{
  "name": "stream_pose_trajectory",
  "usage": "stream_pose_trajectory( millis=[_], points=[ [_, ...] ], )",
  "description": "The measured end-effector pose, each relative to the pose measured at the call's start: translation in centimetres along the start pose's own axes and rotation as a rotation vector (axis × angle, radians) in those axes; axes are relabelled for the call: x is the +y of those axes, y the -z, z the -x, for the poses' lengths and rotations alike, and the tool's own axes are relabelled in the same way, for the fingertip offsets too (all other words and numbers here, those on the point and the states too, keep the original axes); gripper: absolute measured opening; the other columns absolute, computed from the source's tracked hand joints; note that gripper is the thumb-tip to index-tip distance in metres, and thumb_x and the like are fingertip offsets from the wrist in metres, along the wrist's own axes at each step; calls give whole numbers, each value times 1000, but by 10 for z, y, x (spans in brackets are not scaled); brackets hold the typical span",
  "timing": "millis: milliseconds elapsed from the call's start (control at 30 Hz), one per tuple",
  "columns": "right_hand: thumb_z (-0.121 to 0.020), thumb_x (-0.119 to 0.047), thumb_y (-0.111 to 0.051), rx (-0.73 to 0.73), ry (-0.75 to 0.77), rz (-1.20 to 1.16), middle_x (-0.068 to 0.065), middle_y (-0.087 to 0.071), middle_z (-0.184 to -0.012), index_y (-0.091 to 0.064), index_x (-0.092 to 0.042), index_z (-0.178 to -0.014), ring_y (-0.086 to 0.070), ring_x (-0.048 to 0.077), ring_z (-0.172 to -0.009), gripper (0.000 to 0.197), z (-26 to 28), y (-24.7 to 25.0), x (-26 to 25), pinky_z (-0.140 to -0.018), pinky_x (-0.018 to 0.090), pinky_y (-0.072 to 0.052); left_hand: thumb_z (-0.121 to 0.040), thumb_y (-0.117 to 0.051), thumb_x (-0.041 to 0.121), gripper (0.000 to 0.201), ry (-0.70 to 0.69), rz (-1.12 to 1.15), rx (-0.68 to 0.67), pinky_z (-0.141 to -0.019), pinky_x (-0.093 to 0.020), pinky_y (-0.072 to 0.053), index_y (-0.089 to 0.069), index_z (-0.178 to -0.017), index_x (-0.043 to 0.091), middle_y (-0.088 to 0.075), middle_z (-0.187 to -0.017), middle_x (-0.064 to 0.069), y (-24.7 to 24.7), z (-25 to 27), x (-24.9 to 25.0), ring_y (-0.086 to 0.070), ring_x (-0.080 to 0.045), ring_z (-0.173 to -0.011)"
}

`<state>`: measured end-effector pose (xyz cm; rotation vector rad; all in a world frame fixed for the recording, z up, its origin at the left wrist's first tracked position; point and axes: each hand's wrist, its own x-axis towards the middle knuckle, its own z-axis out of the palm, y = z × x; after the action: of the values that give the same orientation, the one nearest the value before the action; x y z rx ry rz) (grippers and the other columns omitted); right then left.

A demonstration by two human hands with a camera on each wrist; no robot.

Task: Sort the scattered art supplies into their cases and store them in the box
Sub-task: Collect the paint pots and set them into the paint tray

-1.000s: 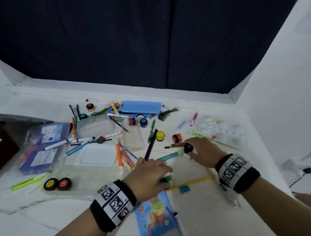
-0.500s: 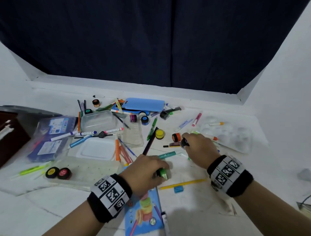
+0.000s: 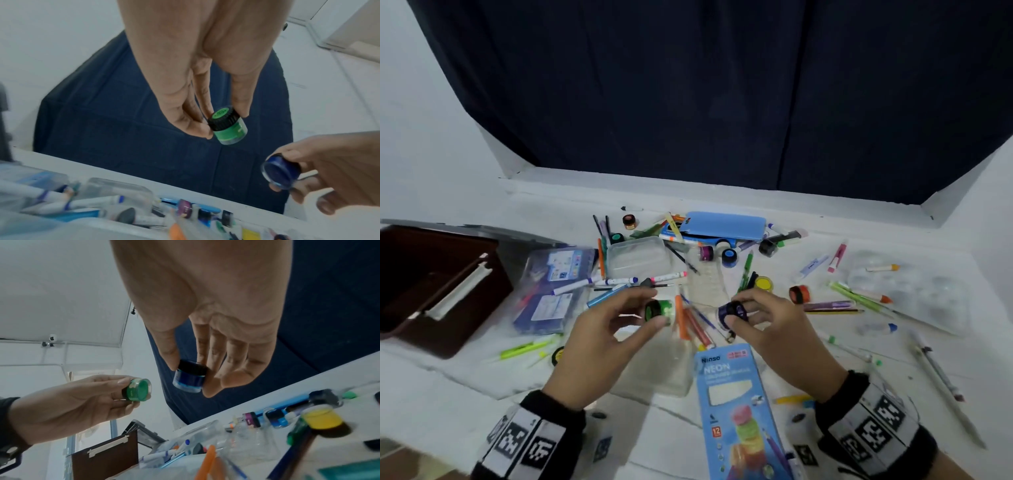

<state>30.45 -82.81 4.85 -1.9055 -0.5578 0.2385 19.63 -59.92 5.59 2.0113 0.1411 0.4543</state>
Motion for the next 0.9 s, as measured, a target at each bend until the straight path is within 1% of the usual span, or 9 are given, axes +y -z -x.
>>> stream_pose_trajectory(
  millis=[100, 233, 333, 433, 567, 667, 733, 800, 900],
  points=[
    [-86, -28, -74, -52, -15, -26, -5, -71, -83, -68, -24, -93, -69, 8, -75, 10, -2, -33, -14, -67, 23, -55, -78, -78, 28, 26, 73, -1, 10, -70, -9, -50, -74, -103, 23, -75, -95, 8, 37, 2, -19, -71, -12, -86],
    [-83, -36, -75, -120, 16, 75, -7, -70, -82, -67, -28, -94, -65, 5, -73, 15, -6, -78, -25, -67, 16, -48, -72, -73, 62, 41, 93, -123, -136, -77, -23, -56, -74, -105, 37, -73, -101, 11, 81, 4, -53, -70, -12, -87],
    [-83, -44, -71, -210, 56, 267, -12, -68, -91, -62, -34, -100, -63, 4, -83, 22, -9, -109, -26, -74, 21, -50, -73, -64, 69, 47, -23, -324, -280, -82, -17, -49, -73, -107, 39, -70, -102, 24, 95, 7, -71, -66, 0, -92],
    [-86, -47, -63, -274, 115, 445, -12, -65, -98, -58, -34, -107, -60, 6, -89, 26, -12, -131, -23, -83, 32, -49, -77, -64, 68, 50, -100, -438, -431, -90, -12, -44, -70, -115, 36, -69, -110, 25, 98, 2, -85, -60, 7, -103],
    [-87, -42, -62, -310, 139, 565, -8, -63, -97, -61, -29, -104, -57, 12, -91, 21, -15, -147, -21, -83, 37, -48, -82, -74, 48, 40, -200, -523, -531, -91, -16, -42, -67, -119, 34, -68, -112, 16, 92, -10, -101, -59, -4, -105],
    [-85, -38, -63, -333, 126, 572, -4, -67, -94, -67, -24, -99, -61, 13, -87, 20, -17, -156, -22, -80, 37, -49, -82, -74, 42, 36, -254, -529, -592, -90, -18, -41, -70, -114, 28, -70, -108, 8, 88, -17, -109, -60, -12, -102],
    [-84, -33, -65, -374, 111, 581, -3, -69, -93, -71, -23, -98, -62, 12, -84, 18, -18, -162, -19, -78, 36, -50, -82, -72, 41, 29, -292, -555, -659, -89, -27, -47, -71, -108, 28, -70, -103, 6, 86, -20, -115, -62, -16, -99],
    [-83, -34, -69, -395, 91, 574, -5, -71, -91, -73, -25, -99, -63, 8, -81, 19, -21, -165, -17, -76, 31, -50, -81, -72, 41, 28, -267, -549, -687, -86, -33, -49, -71, -107, 29, -70, -101, 6, 86, -23, -118, -63, -16, -95],
    [-80, -40, -73, -411, 74, 603, -8, -73, -94, -74, -30, -103, -64, 7, -80, 25, -28, -164, -17, -74, 29, -50, -75, -78, 46, 37, -181, -545, -660, -83, -30, -51, -72, -110, 34, -73, -101, 9, 88, -28, -119, -65, -12, -93]
  ],
)
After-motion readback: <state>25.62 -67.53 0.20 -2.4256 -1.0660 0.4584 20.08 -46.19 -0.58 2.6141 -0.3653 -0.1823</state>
